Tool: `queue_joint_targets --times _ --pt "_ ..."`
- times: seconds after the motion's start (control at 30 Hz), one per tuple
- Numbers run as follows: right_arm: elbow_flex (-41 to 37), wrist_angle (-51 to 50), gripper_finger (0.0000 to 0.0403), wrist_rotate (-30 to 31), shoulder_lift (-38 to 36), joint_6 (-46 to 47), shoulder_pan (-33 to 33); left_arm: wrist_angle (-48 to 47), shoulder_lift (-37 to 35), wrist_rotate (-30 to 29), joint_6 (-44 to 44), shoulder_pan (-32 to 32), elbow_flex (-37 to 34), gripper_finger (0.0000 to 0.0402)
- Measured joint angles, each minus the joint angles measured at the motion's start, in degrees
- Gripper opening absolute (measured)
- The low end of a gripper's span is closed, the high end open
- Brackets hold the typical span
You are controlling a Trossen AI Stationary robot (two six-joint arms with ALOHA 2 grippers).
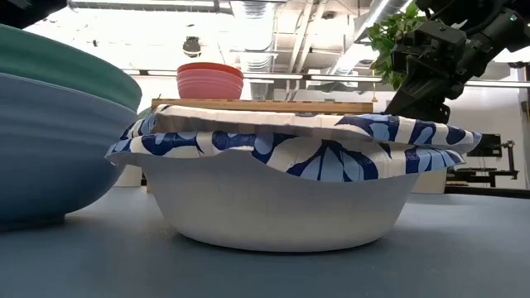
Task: Place and stack bowls onto a shelf
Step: Stack the green bowl on top of the orange bowl on the shelf
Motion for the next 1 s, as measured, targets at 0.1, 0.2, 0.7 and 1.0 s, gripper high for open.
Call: queue_joint_targets --times 0.1,0.2,0.7,1.0 --pt "0.0 0.0 0.0226 0.0 0.0 -0.1 0.0 0.0 0.0 0.0 0.0 0.0 0.0 0.0006" --pt "0.0 0.0 0.0226 0.0 0.0 -0.7 0.0 0.0 0.0 -0.3 0.1 0.0 0.0 0.0002" --pt "0.0 0.0 0.0226 0.0 0.0 -1.4 0.0 -3.1 0.0 -1.7 -2.1 0.3 2.1 0.0000" --pt "0.0 0.0 0.0226 0.0 0.0 -1.5 0.0 -8.6 0.0 -4.0 -2.0 1.2 7.3 0.0000"
